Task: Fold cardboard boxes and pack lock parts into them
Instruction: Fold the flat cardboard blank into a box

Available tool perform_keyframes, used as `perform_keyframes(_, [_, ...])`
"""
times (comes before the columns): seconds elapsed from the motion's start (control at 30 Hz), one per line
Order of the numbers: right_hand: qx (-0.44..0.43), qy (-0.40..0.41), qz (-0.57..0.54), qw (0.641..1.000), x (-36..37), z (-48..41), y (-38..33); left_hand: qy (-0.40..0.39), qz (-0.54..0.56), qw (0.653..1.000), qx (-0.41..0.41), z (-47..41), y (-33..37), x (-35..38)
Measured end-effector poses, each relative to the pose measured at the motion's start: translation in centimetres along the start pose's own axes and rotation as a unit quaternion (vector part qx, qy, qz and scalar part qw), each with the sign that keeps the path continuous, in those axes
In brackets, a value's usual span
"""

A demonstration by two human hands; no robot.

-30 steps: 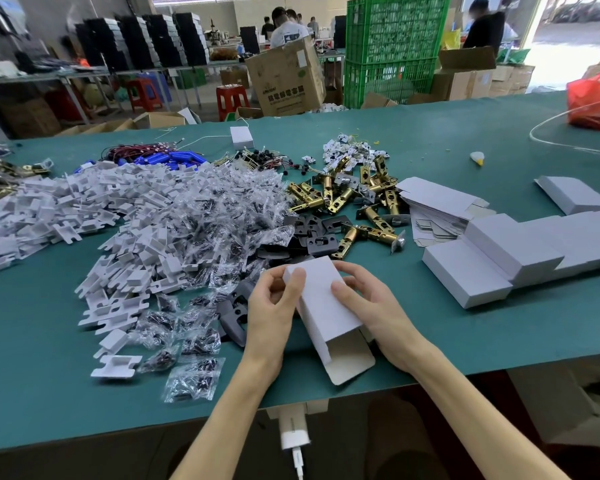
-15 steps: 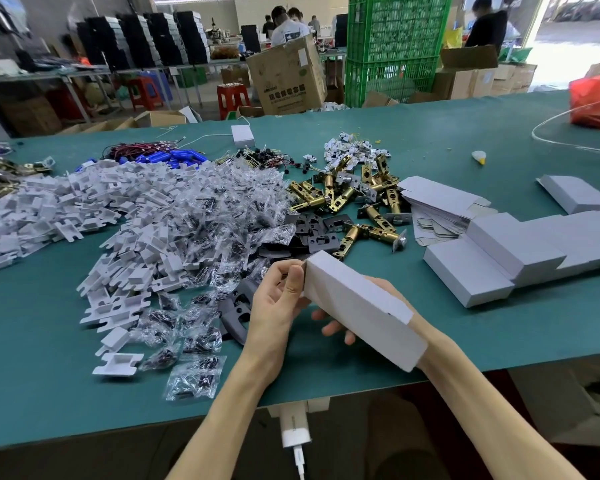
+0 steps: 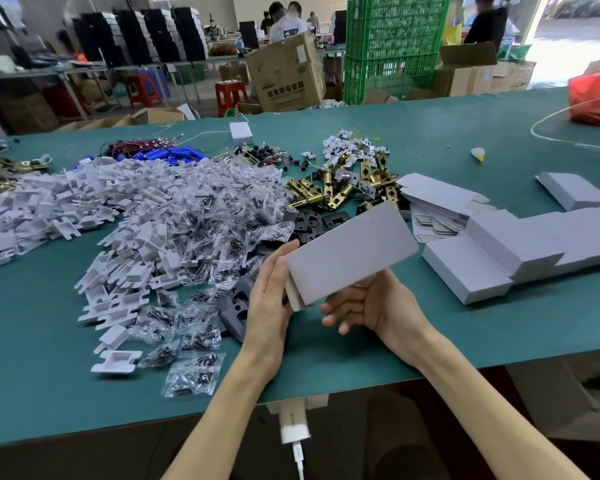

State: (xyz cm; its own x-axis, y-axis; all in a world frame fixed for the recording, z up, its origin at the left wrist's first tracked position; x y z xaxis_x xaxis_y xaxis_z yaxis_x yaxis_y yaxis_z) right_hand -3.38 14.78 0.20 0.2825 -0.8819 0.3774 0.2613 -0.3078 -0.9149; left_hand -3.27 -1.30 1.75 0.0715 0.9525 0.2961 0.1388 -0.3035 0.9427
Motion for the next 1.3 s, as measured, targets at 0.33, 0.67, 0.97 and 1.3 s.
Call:
perform_keyframes(0.33, [-0.065,0.045,0.025,0.997,0.6,0.8,-0.9,0.038,-0.004,0.998,-0.042,-0.1,-1.1,-0.6])
perform_keyframes(0.67, [-0.057,0.054,0.05,0.996,1.0,1.4,-1.0,0.06,-0.029,0.997,-0.035,-0.1,-1.6,-0.7])
perform_keyframes(0.97, [-0.055,0.029,0.068,0.996,1.3,1.5,-1.1,0.021,-0.079,0.996,-0.021,0.1,-1.8,-0.1])
perform_keyframes(1.3, [-0.059,0.074,0.021,0.995,0.6,1.3,-1.2,-0.122,-0.03,0.992,-0.03,1.0,-1.1,1.6])
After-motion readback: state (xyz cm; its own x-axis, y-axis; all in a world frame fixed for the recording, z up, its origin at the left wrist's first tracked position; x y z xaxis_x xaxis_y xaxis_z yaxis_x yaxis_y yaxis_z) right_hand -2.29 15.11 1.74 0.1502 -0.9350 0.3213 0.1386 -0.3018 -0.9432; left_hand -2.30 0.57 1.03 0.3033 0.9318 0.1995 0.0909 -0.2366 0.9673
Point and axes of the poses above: each hand's wrist, its own z-axis away from the middle knuckle, its own x-axis out of the palm, y = z × x, the point moved 6 cm from there along -z, towards the middle knuckle, and after that the axes turned 1 degree about x, right-handed, at the moved point
